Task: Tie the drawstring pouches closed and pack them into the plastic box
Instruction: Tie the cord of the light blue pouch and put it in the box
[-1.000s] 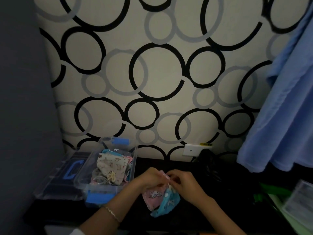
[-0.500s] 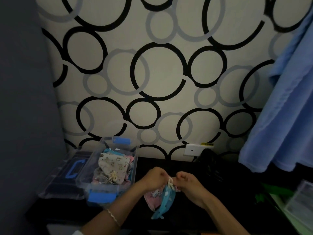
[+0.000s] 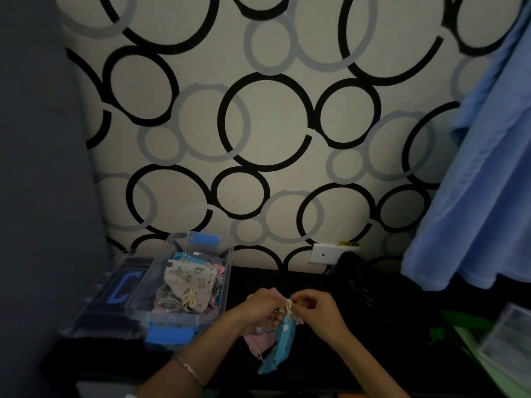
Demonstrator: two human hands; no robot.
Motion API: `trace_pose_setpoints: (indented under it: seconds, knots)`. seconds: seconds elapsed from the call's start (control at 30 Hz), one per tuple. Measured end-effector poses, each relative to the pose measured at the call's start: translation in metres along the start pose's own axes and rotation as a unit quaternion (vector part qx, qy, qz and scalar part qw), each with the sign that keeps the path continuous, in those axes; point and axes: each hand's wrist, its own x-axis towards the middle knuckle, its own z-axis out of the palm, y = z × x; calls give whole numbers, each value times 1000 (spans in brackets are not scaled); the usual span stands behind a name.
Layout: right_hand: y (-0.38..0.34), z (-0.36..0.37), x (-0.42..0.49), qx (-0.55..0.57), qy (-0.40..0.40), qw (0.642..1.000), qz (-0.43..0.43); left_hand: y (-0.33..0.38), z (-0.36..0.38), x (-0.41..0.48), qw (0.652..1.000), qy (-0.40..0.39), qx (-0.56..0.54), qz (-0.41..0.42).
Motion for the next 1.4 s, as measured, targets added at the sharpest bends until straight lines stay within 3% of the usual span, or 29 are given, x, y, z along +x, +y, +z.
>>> trace_pose_setpoints:
  seconds: [0.17,0.57,0.67,0.8,0.9,1.07,1.4]
  knots:
    - [3,-2,-3,-28,25,999,-18,2,2,-2,1000,1,-15,0]
    - [-1,-3,-3,-57,-27,998,-15,1,0,-6,999,-27,-14,11]
    - [-1,-6,-1,-78,-35,996,-7,0,-5,-5,999,-36,19,36]
    - [2,-25,2,-136,-43,990,12,2,-26,-2,990,21,121,68]
    - [-2,-33,1,-143,-73,987,29,2,-33,1,991,14,112,69]
    - [-17,-16,-5,-135,-195,971,-35,2,-28,0,992,0,104,73]
    - [-25,4,5,-245,-245,938,-23,9,-48,-14,994,53,37,86]
